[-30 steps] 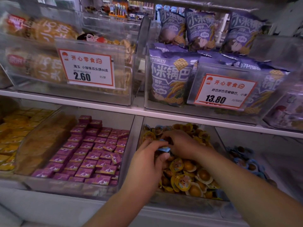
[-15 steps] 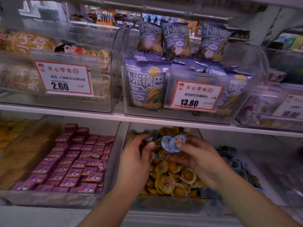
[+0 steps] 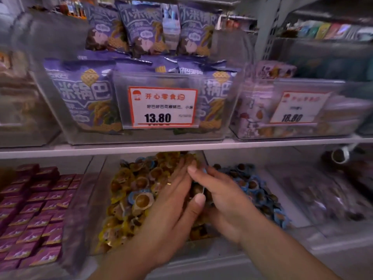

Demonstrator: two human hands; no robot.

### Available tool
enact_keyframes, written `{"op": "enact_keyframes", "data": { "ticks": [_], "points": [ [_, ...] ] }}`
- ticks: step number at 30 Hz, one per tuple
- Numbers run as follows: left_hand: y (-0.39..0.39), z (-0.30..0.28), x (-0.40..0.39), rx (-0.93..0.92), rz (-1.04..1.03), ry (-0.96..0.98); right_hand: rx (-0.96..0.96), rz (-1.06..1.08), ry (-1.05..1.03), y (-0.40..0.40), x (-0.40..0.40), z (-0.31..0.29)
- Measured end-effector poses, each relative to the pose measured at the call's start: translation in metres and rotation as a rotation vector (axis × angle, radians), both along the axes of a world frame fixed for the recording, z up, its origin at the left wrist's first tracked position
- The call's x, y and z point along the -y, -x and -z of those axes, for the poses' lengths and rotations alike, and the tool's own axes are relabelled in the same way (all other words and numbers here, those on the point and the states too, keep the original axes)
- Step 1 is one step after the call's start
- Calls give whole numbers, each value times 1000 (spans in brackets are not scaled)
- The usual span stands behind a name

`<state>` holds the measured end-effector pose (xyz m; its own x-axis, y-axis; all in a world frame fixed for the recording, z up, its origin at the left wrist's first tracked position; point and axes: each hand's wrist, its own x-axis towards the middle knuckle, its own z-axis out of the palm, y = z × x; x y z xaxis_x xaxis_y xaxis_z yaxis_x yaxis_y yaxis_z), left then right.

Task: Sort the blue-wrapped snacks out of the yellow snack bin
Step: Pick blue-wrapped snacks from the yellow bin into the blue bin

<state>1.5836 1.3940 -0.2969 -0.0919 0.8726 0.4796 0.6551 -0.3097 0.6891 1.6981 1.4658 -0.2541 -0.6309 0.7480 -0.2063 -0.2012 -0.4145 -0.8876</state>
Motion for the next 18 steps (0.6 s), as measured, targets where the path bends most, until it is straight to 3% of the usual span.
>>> {"op": "enact_keyframes", "data": {
  "ticks": [4,7,10,12,14,16,18],
  "points": [
    [-1,3,-6,350,-32,16,-6,104,-106,-30,-27,-1],
    [26,6,-13,-32,-269,26,110,192,-48,-55,-70,11],
    [47,17,-11,-313,-330,153,150,316,68,-63,-119,28],
    [52,26,-6,-352,-353,237,222,394,21,-63,-150,38],
    [56,30,-2,-328,-366,287,460,460,-134,-64,-172,48],
    [58,29,1,-329,-351,314,651,454,-271,-66,-180,53],
    [59,28,4,-355,-339,319,726,421,-388,-63,-177,55]
  ]
}}
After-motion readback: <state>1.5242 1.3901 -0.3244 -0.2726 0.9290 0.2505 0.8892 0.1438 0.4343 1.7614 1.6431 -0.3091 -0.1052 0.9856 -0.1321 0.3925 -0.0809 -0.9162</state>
